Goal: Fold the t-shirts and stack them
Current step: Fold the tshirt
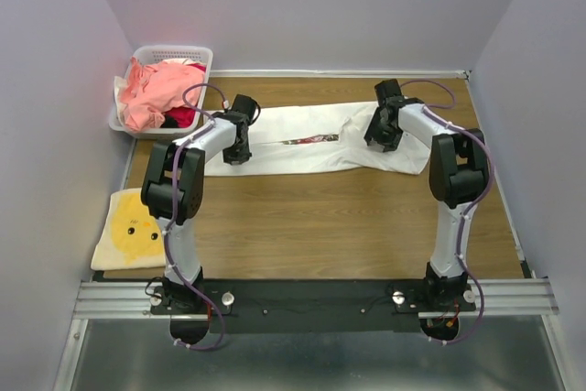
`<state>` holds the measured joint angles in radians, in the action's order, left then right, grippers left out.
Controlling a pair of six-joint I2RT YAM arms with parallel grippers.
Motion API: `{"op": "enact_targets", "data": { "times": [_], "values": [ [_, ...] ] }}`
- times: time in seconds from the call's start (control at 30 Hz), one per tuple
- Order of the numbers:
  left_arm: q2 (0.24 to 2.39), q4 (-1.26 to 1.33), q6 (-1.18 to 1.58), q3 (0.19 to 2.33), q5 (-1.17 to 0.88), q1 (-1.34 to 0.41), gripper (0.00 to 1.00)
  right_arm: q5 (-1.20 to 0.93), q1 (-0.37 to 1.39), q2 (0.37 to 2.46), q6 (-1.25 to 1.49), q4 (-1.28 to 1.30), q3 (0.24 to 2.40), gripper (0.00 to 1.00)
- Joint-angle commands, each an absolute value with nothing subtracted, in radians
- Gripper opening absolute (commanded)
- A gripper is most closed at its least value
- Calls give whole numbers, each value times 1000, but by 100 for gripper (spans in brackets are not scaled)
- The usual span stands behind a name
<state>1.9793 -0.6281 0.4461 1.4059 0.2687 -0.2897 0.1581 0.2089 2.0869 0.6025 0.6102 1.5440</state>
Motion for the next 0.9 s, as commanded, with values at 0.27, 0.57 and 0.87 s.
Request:
{"op": "enact_targets", "data": {
  "times": [0.27, 0.57, 0.87],
  "values": [
    [1911, -666, 480, 1275, 256, -291, 37, 265, 176, 2445, 537, 799, 1946, 61],
    [1861, -647, 447, 1221, 193, -316, 36, 293, 176, 2484, 502, 825, 2052, 61],
    [1704, -612, 399, 1337, 219, -318, 35, 301, 187, 2275, 442, 741, 2059, 61]
  ]
}}
